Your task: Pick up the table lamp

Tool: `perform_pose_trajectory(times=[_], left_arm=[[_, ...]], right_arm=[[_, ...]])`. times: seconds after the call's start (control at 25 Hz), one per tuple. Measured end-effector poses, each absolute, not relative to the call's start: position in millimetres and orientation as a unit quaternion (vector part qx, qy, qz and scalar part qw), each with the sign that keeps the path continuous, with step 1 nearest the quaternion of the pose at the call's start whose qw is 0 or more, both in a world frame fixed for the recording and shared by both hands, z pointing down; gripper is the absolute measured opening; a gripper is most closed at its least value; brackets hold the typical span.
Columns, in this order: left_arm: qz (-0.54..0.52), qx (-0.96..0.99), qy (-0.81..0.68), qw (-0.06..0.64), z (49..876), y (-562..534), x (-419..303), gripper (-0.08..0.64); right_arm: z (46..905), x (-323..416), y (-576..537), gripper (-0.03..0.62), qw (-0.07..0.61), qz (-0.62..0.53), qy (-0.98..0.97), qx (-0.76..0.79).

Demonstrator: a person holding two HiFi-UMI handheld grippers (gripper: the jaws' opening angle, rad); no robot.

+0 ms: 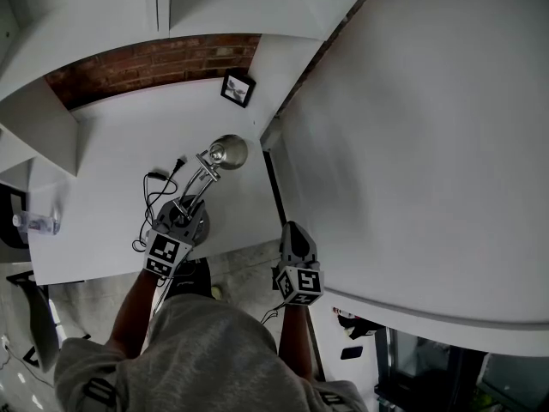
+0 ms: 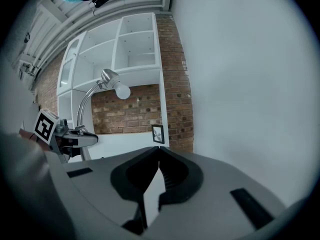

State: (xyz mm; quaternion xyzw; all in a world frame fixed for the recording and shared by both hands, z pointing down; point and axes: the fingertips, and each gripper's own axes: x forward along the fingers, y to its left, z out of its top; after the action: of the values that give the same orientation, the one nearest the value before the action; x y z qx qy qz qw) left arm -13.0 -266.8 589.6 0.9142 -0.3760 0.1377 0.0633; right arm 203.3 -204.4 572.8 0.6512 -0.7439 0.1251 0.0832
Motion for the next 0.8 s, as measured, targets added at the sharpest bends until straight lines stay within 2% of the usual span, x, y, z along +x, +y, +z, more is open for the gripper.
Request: perform_pose_trajectory(times=[0.8], left_arm=[[0.122,0.912,-0.388,0.057,552.0,-259.7,-26.7,0.048]], right_arm=[[569.2,198.4,-187.0,0.023,0.06,0.118,-0.747,0.652]])
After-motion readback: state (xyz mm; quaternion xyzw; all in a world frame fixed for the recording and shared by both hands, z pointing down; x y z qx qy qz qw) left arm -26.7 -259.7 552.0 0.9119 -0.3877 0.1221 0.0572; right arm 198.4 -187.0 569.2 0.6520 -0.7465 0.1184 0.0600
